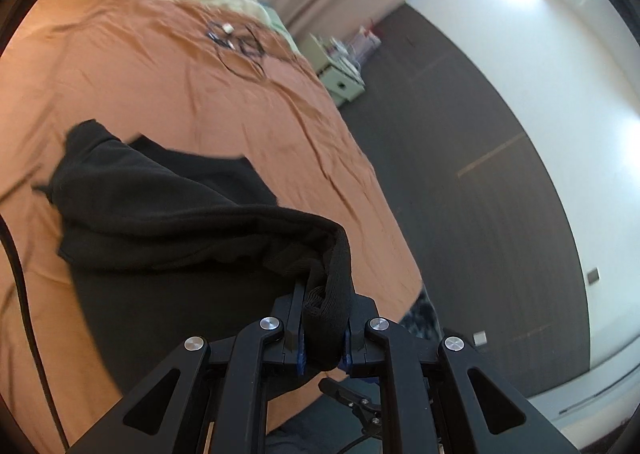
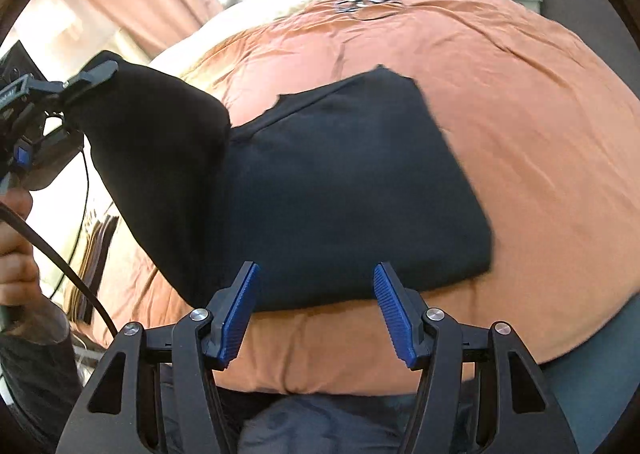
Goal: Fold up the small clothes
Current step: 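Lay the folded part down with the left tool and open it, then grasp the folded shirt edge with the right tool and press it flat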
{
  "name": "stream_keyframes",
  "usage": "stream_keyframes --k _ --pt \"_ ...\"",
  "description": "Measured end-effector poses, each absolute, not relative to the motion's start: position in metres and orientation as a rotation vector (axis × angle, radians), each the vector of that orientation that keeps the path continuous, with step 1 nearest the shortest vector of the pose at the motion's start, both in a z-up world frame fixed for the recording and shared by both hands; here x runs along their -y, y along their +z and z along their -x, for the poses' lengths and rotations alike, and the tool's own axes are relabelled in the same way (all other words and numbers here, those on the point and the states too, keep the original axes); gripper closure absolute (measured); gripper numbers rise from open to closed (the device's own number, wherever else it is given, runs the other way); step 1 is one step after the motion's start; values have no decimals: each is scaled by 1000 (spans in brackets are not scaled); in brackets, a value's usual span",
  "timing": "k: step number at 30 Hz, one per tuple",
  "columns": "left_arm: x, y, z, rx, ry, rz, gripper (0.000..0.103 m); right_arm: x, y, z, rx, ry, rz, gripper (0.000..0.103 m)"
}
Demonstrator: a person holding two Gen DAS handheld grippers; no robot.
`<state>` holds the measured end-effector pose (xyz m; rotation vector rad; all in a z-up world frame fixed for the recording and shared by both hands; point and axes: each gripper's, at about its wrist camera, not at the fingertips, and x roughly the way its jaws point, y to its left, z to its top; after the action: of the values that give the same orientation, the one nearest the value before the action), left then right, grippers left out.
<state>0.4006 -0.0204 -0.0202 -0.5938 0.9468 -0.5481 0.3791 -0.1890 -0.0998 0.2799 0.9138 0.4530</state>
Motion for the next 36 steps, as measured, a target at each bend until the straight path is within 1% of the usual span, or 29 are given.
stream_keyframes --k 4,6,7,9,10,11,13,19,25,32,36 --pt "70 -43 -413 -1031 -600 556 89 233 -92 -371 -912 401 -322 46" --pt "94 -57 -417 -1090 -611 508 83 245 -96 -368 -915 383 -338 46" --pt "100 -61 -417 -1104 -619 502 77 253 -91 -369 -917 380 -341 45" --pt "105 -68 -413 -1115 -658 518 75 262 -88 -369 -920 371 -347 46" --pt "105 -69 -412 -1116 -669 523 70 267 -86 -368 -921 368 -349 46" --pt "102 -70 -411 -1116 -670 522 63 270 -85 -368 -921 369 -351 46" --pt "89 -69 -409 -1097 -626 509 56 271 -86 -372 -925 370 -346 45" --pt "44 -77 -402 -1103 -509 522 56 262 -82 -379 -933 410 -264 46" --pt "0 -94 -389 -1122 -415 546 56 235 -81 -409 -954 446 -126 46" --pt "-41 -123 -371 -1167 -290 546 56 211 -96 -454 -1002 458 -5 46" --pt "-50 -150 -365 -1221 -228 554 56 194 -105 -469 -1009 491 41 55"
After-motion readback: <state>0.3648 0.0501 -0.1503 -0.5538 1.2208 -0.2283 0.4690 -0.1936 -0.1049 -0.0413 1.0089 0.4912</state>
